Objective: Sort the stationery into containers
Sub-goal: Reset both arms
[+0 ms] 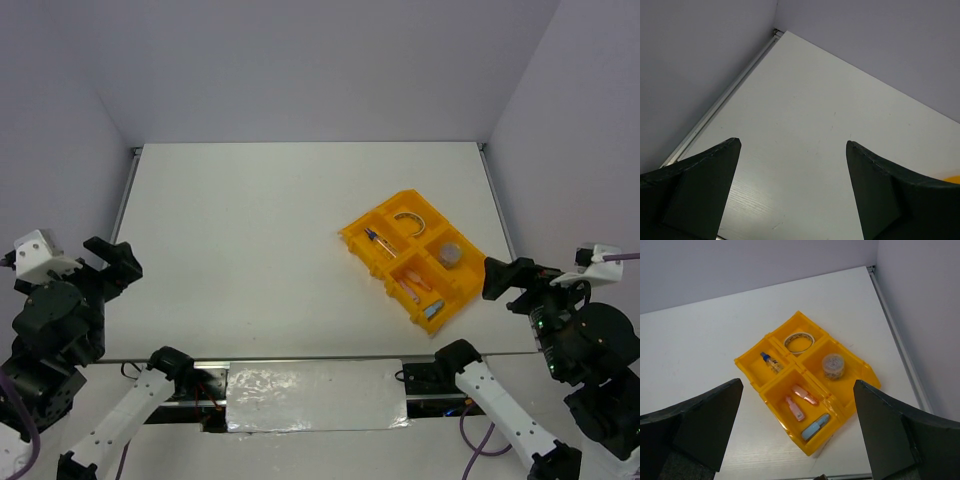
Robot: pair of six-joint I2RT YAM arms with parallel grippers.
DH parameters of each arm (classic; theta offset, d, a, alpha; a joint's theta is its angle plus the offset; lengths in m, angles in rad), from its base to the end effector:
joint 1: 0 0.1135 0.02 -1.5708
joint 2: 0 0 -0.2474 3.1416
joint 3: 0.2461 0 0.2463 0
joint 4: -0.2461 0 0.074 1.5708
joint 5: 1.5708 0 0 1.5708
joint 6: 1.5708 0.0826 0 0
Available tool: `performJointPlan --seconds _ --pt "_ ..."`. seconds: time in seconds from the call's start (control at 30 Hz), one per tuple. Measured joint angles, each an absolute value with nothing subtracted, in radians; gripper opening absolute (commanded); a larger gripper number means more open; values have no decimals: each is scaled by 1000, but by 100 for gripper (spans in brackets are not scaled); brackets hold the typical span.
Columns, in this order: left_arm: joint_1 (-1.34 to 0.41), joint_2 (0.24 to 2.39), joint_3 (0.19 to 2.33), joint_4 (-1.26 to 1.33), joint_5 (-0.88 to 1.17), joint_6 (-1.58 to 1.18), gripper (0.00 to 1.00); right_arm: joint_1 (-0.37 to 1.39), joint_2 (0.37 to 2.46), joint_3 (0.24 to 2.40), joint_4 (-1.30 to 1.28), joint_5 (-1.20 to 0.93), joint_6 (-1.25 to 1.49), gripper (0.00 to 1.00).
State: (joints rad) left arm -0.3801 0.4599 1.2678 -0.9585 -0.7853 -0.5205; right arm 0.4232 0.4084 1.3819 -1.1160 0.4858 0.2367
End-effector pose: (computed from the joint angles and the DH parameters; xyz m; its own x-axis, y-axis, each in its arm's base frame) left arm 0.0689 0.0353 0.4176 0.0715 -0.4073 -0.9105 -0.4048 0.8224 -0.3996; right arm 0.0370 -0.0256 0.4221 -0.1122 0.1769 -0.9778 0.0870 0.9820 0.1677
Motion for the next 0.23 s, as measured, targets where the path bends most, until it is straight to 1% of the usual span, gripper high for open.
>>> performJointPlan --seconds 0.23 --pt "-380 424 1227 -932 -745 -502 99 423 402 1345 -1116 481 237 100"
